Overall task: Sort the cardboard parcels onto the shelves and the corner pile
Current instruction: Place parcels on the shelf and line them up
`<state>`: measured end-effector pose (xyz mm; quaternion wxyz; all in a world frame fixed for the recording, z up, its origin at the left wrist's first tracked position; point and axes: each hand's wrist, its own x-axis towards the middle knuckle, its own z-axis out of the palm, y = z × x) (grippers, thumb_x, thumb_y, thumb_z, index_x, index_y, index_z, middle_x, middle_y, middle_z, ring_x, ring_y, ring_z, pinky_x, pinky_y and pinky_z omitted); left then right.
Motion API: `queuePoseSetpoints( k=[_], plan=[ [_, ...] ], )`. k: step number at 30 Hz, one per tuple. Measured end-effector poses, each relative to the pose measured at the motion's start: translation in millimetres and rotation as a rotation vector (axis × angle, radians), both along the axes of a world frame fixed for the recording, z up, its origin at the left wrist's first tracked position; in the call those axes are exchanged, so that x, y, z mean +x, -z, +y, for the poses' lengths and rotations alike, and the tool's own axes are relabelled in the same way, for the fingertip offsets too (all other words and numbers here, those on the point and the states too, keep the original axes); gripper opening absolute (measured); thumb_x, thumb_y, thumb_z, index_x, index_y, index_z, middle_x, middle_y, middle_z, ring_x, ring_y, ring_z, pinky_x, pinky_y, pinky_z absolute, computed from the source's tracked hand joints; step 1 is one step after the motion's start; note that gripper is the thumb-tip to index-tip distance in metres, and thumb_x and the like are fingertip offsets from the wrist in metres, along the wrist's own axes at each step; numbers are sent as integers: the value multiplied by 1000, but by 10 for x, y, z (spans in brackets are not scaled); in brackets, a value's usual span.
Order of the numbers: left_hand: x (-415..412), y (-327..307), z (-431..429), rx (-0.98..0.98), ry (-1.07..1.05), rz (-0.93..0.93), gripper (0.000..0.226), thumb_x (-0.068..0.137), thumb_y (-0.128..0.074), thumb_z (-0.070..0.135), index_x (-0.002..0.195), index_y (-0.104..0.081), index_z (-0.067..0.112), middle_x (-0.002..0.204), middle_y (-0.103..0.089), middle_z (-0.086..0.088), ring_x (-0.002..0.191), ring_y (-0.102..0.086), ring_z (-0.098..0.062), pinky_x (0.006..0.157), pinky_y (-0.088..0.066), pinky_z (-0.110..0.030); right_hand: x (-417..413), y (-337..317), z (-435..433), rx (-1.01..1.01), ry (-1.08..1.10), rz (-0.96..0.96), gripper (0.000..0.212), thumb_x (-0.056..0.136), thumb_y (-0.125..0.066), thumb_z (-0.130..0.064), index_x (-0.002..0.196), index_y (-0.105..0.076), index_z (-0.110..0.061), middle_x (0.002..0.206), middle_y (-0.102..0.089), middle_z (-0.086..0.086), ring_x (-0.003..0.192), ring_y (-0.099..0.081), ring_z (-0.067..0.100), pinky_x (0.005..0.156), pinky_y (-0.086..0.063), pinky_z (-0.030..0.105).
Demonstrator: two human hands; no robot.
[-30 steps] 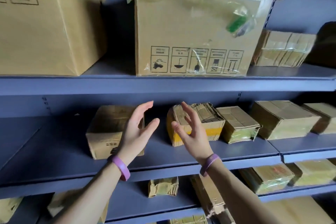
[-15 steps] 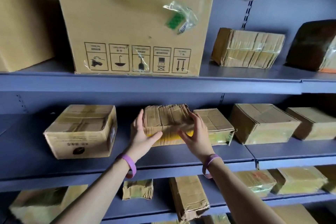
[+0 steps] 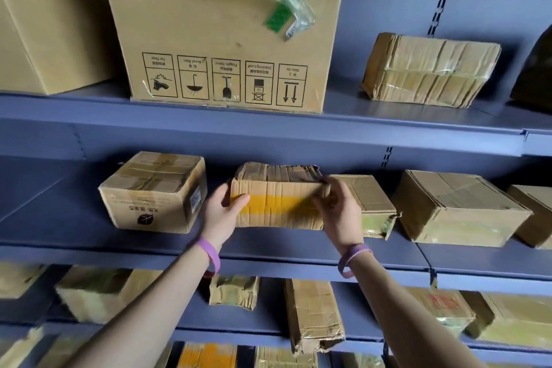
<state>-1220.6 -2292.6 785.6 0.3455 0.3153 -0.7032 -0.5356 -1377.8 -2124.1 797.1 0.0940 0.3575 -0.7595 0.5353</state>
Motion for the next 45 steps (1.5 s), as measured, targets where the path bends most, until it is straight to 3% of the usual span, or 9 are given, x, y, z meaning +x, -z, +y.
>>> queuePoseSetpoints(
  k=[5, 9, 12, 15, 22, 28, 33, 40, 45],
  plan=[
    [102, -98, -34, -30, -100, 31, 11, 97, -61, 28, 104, -67, 21, 98, -70, 1, 100, -64, -20, 85, -53, -34, -8, -25, -13, -152, -155, -200, 52, 82, -79, -14, 130, -56, -18, 105, -63, 0, 100, -62, 17, 89, -52, 31],
    [150, -173, -86, 29, -150, 60, 21, 98, -58, 28, 106, -66, 11, 95, -66, -1, 92, -61, -15, 70, -45, -22, 38, -81, 1, -238, -306, -402, 44, 89, -69, -13, 129, -53, -22, 128, -60, 0, 117, -58, 10, 101, -46, 25],
    [174, -219, -173, 166, -129, 100, 26, 99, -57, 33, 116, -61, 14, 110, -64, 2, 106, -58, -16, 90, -49, -30, 29, -92, 16, -251, -340, -520, 57, 93, -60, -40, 143, -45, -18, 141, -53, 2, 126, -52, 12, 108, -40, 30],
    [190, -202, -271, 277, -71, 143, 59, 87, -64, 53, 135, -56, 19, 130, -62, -2, 122, -57, -25, 107, -44, -52, -17, -58, 24, -280, -436, -704, 106, 60, -77, -73, 146, -42, -21, 136, -60, 3, 124, -58, 20, 104, -48, 40],
    [152, -234, -267, 360, -55, 201, 4, 96, -62, 33, 99, -61, 31, 124, -63, -1, 122, -57, -24, 110, -41, -50, 5, -61, 34, -341, -574, -809, 96, 41, -93, -59, 114, -61, -5, 105, -74, 12, 99, -71, 24, 77, -58, 30],
    [115, -298, 35, 256, -30, 190, 65, 90, -67, 43, 147, -37, 35, 141, -36, 9, 131, -37, -12, 116, -31, -45, 82, -6, 2, -382, -410, -642, 69, 59, -90, -49, 108, -63, -9, 103, -72, 10, 98, -68, 23, 88, -56, 36],
    [173, -427, 426, 348, 305, 260, 75, 68, -75, 67, 132, -50, 37, 134, -58, 13, 120, -58, -4, 107, -45, -39, 232, -15, -56, -310, -322, -545, 34, 80, -78, -5, 106, -55, -10, 100, -68, 4, 84, -66, 9, 70, -53, 18],
    [146, -423, 352, 258, 107, 226, 68, 79, -80, 32, 138, -47, 25, 125, -61, 5, 114, -58, -14, 99, -47, -36, 382, 31, -44, -287, -447, -532, 39, 78, -76, -20, 106, -54, -5, 109, -67, 11, 99, -67, 18, 77, -55, 23],
    [355, -342, 226, 463, 135, 272, 69, 55, -93, 49, 115, -62, 33, 122, -68, 5, 122, -58, -19, 113, -37, -42, 300, 77, 32, -248, -479, -504, 5, 96, -59, -13, 99, -62, -10, 97, -66, 6, 90, -64, 16, 82, -55, 28]
  ],
)
